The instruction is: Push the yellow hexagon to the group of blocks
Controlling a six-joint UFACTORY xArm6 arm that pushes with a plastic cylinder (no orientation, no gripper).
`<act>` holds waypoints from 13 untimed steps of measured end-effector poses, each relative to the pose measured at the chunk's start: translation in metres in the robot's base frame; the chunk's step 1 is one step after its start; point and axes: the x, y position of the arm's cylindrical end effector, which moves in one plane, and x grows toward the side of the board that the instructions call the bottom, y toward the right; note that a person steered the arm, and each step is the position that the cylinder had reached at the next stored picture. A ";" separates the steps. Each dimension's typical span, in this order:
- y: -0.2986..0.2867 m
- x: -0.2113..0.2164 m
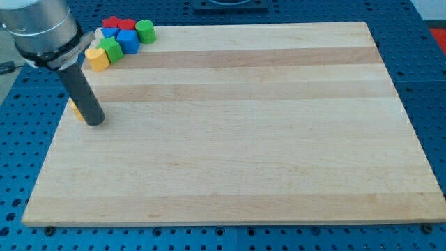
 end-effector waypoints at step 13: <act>-0.002 -0.076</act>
